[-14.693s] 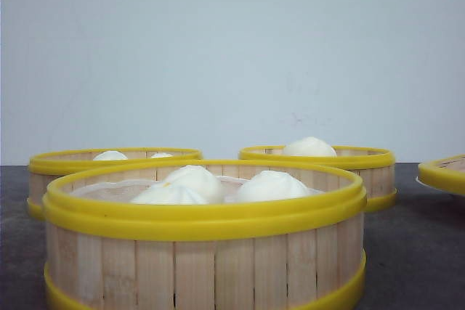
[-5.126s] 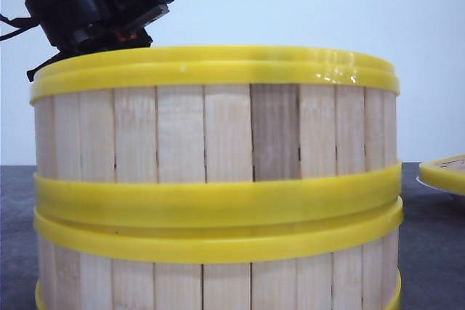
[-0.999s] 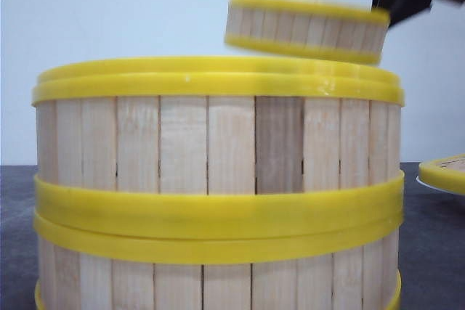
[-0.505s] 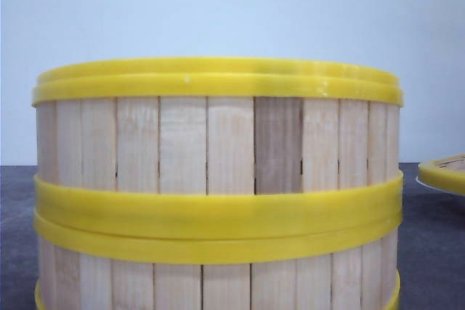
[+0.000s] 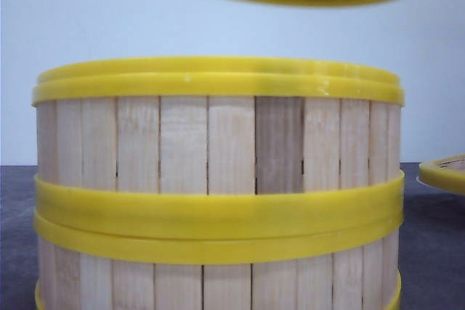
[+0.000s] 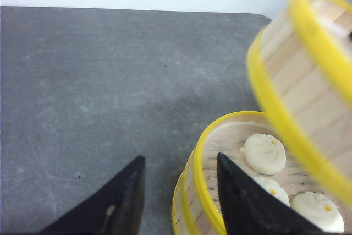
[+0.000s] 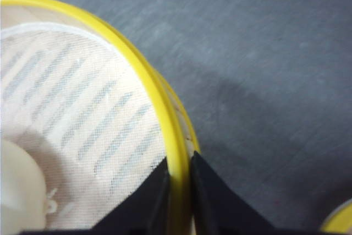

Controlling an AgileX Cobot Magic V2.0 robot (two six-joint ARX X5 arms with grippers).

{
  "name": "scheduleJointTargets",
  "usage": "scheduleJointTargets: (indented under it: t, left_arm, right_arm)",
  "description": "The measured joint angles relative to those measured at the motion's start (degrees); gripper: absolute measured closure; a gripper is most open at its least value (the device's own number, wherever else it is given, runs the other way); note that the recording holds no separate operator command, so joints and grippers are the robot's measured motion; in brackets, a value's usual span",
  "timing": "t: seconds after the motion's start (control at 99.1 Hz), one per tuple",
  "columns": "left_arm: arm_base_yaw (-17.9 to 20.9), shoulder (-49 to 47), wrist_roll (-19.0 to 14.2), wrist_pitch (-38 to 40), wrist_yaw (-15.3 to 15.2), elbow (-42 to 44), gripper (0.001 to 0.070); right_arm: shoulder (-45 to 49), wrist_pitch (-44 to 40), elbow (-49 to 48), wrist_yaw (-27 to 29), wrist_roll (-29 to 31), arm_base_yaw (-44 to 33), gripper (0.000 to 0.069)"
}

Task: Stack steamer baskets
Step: 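Lower the basket onto the stack and open the right gripper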

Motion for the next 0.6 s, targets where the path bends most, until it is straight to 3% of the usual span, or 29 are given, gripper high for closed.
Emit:
scheduleJointTargets:
  t: [0.595]
  left_arm:
    - [0.0, 0.0, 0.79, -0.39, 0.0, 0.0, 0.0475]
  right_arm:
    - [6.03, 3.74, -3.89, 3.28, 1.53, 5.97, 0.0657]
